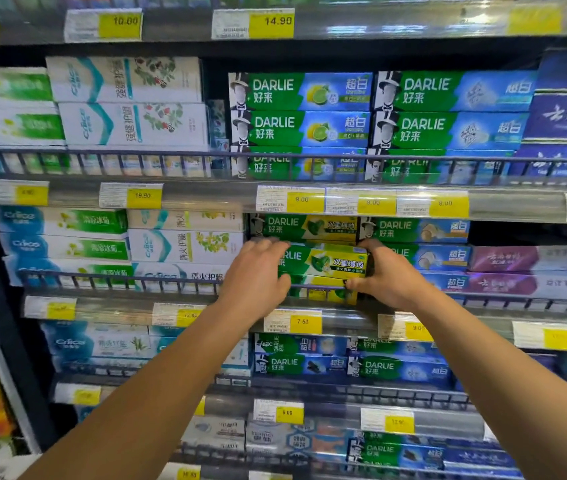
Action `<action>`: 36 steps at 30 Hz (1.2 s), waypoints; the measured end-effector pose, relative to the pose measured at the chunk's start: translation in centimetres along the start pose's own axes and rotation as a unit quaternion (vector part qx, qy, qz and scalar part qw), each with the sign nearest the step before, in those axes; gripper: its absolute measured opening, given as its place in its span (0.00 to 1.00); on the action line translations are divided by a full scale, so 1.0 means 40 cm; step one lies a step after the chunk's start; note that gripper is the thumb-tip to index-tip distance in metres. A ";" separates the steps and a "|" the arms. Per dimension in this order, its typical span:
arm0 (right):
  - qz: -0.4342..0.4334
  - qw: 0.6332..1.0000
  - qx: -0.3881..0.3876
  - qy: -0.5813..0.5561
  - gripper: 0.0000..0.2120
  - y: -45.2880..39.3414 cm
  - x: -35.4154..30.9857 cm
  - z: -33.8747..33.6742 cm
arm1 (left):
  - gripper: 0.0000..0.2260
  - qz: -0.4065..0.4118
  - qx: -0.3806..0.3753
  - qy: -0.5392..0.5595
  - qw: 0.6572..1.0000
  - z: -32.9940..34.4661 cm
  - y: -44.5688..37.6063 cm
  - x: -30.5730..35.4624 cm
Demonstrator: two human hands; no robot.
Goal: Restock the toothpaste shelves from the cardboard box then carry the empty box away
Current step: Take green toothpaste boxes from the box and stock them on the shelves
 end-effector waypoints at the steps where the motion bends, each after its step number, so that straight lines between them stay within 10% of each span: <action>1: 0.000 1.000 -0.007 -0.003 0.31 -0.004 0.001 -0.001 | 0.26 0.000 0.004 0.000 1.000 -0.004 -0.001 0.000; 36: -0.082 0.992 0.095 0.000 0.24 0.037 0.008 0.000 | 0.21 -0.028 0.026 -0.142 0.989 -0.024 -0.025 -0.020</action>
Point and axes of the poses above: each hand's wrist, its own y-axis away from the middle knuckle, its own z-axis out of the palm, x = y × z, the point moved 5 cm from there along -y, towards the middle knuckle
